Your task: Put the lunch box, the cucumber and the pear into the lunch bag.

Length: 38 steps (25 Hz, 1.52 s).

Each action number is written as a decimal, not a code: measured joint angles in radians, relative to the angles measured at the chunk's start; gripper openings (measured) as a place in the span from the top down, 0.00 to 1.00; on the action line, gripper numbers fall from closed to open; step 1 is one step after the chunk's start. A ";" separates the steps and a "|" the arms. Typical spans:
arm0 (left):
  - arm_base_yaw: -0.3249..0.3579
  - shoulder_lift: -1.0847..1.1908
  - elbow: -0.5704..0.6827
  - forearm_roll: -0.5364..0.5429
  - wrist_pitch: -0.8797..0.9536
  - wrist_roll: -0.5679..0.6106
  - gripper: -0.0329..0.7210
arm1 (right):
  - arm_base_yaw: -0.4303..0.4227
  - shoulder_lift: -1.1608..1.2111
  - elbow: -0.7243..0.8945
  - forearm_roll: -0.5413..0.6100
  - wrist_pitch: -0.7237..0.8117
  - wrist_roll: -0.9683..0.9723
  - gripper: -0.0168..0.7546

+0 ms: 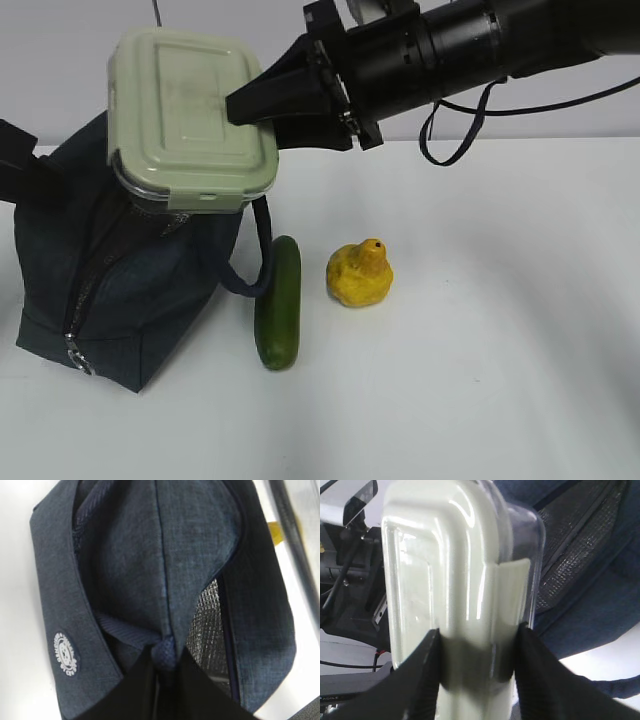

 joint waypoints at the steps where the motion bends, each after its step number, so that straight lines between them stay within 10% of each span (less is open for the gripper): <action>1: 0.000 0.000 0.000 0.000 -0.001 0.000 0.93 | 0.010 0.000 0.000 0.002 -0.004 0.005 0.58; 16: 0.000 0.000 0.000 -0.026 -0.015 -0.003 0.93 | 0.058 0.021 0.000 -0.307 -0.165 0.230 0.58; 38: -0.127 0.000 0.000 -0.080 -0.045 -0.003 0.93 | 0.142 0.062 0.000 -0.194 -0.317 0.271 0.58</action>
